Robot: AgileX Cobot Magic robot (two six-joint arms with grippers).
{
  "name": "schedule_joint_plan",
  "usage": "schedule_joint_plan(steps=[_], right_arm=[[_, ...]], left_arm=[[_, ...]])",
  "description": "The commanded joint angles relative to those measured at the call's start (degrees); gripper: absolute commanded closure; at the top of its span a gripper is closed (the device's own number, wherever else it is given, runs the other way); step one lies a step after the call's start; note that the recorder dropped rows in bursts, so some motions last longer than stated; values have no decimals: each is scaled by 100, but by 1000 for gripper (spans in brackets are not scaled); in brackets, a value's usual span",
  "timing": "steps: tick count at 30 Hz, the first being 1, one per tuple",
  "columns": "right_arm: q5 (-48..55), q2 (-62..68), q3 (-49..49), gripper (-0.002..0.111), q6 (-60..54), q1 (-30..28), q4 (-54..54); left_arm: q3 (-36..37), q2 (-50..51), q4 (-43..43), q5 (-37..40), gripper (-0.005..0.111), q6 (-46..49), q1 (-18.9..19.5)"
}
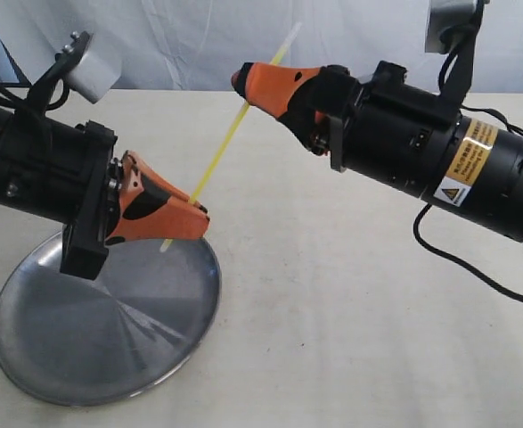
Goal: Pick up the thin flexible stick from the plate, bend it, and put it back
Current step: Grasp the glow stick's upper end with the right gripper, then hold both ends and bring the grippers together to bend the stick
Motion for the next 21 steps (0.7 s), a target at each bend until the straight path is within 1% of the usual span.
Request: schedule_joint_plan(steps=[1,6,11,21], right_arm=[[450,-173,-21,108,-258,17,-193],[1011,-254,-21,108,-383,17,-233],[1598,-254,-21,108,-451,17,-244],[1722,-254,-21,108,-664,17,-275]], left_arm=[[-6,-25,-510,45,107,224,-14],[-6,-25,-787,216,107,784,-14],[-6,-25,-968,227,107,1095,-14],[-6,-25,-1411,225,107,1819,-14]])
